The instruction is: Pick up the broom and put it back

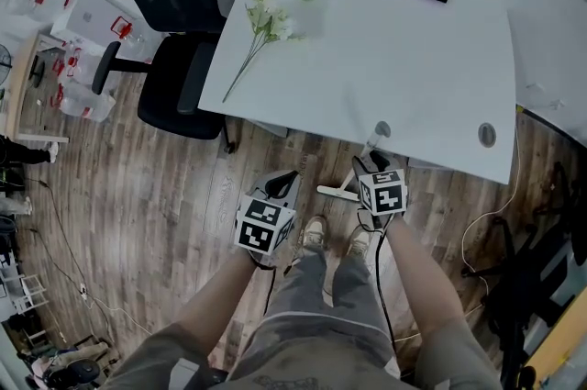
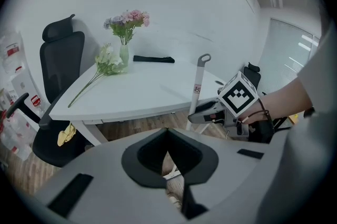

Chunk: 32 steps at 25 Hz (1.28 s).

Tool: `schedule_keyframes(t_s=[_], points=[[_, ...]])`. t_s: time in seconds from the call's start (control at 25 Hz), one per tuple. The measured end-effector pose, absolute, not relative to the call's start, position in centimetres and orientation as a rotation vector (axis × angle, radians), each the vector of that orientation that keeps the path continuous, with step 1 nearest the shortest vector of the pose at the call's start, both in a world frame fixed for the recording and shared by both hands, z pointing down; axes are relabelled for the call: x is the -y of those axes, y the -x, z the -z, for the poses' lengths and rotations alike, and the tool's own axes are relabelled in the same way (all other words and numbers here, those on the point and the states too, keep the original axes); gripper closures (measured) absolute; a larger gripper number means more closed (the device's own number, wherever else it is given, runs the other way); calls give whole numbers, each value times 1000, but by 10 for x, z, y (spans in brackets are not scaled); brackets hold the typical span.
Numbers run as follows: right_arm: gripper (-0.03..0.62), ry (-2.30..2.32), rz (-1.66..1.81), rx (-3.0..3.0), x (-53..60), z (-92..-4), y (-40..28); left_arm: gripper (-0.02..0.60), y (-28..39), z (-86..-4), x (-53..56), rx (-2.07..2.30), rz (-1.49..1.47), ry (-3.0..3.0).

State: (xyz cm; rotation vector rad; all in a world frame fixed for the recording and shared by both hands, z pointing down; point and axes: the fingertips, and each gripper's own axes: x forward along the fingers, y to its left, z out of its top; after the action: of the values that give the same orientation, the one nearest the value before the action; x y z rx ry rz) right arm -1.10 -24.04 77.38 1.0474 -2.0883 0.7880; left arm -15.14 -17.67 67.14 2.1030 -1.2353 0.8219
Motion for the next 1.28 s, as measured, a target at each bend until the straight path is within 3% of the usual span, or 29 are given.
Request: schedule_keyframes(t_s=[0.28, 0.64, 1.0, 1.28], points=[[390, -1064, -799, 2117, 231, -735, -8, 566, 148, -649, 189, 1255, -798, -2143], [396, -1127, -704, 2309, 227, -604, -33, 566, 144, -566, 207, 1333, -678, -2269], [468, -1189, -657, 2579, 206, -462, -28, 566, 149, -472, 206, 1482, -634, -2435], [510, -1111, -386, 2675, 166, -385, -26, 566, 139, -412, 181, 1495, -543, -2537]])
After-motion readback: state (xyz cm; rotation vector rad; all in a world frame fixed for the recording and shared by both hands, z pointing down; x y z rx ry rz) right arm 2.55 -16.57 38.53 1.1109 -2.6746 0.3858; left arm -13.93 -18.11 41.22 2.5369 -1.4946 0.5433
